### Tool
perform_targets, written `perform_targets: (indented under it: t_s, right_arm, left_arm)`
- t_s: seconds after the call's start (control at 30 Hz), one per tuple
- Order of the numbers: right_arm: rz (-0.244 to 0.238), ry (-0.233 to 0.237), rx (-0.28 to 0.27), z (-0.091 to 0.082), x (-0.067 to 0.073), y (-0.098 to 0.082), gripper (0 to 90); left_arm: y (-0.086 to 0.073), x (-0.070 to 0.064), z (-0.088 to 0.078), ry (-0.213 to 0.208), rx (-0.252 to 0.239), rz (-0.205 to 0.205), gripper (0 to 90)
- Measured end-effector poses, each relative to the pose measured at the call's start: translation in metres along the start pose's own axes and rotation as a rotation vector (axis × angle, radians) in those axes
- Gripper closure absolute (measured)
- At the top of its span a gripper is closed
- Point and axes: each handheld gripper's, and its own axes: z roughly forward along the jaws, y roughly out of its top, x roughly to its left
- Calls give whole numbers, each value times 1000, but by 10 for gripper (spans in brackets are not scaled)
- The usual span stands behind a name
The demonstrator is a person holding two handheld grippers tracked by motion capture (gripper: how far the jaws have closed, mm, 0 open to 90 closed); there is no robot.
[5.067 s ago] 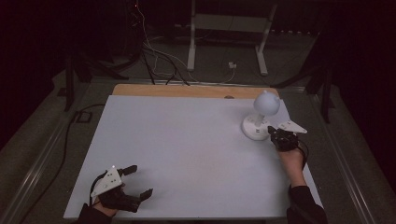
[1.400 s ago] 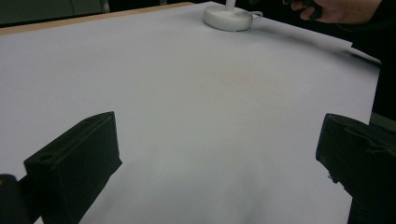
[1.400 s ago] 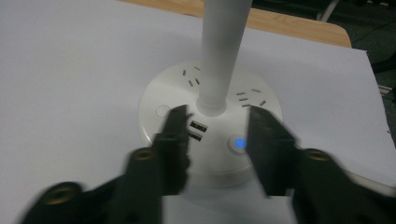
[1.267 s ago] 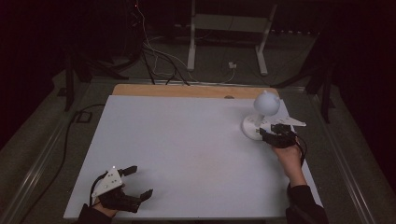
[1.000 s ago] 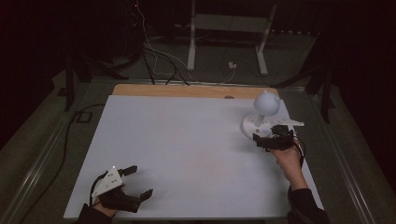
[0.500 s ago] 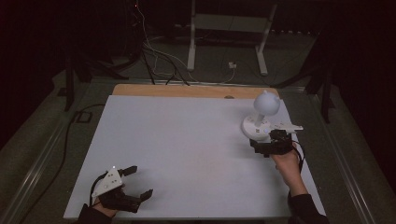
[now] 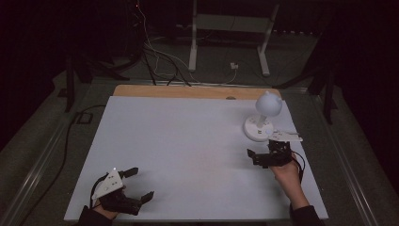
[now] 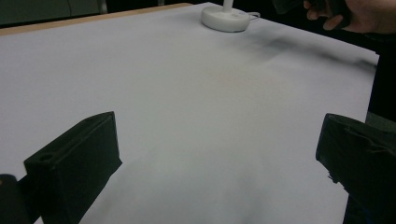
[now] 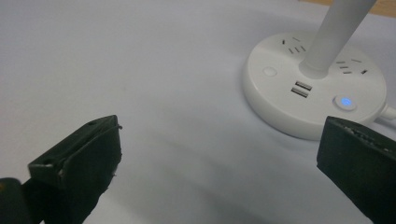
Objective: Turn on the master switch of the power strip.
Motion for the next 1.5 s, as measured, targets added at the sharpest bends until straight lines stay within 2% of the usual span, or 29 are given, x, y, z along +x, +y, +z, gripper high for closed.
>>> perform_targets:
  t_s: [0.13,0.63,0.77,0.97,1.17,1.27,1.5]
  right_arm:
    - [-2,11,-17,-4,5,-9,0]
    - [-94,15,26,-12,24,-40,0]
    - [-93,9,33,-15,25,-50,0]
    - [-122,0,41,-21,28,-67,0]
    - [-137,-13,8,-31,27,-80,0]
    - [-160,-26,16,-35,28,-86,0]
    - [-151,-38,13,-41,22,-92,0]
  left_arm:
    - [0,0,0,-1,-1,1,2]
    - [0,-1,0,-5,1,8,2]
    - [0,-2,1,-5,6,14,2]
    - [0,-3,1,-4,7,13,2]
    - [1,-3,1,-2,6,17,2]
    - [1,-3,1,1,6,15,2]
    - [0,-2,2,2,9,14,2]
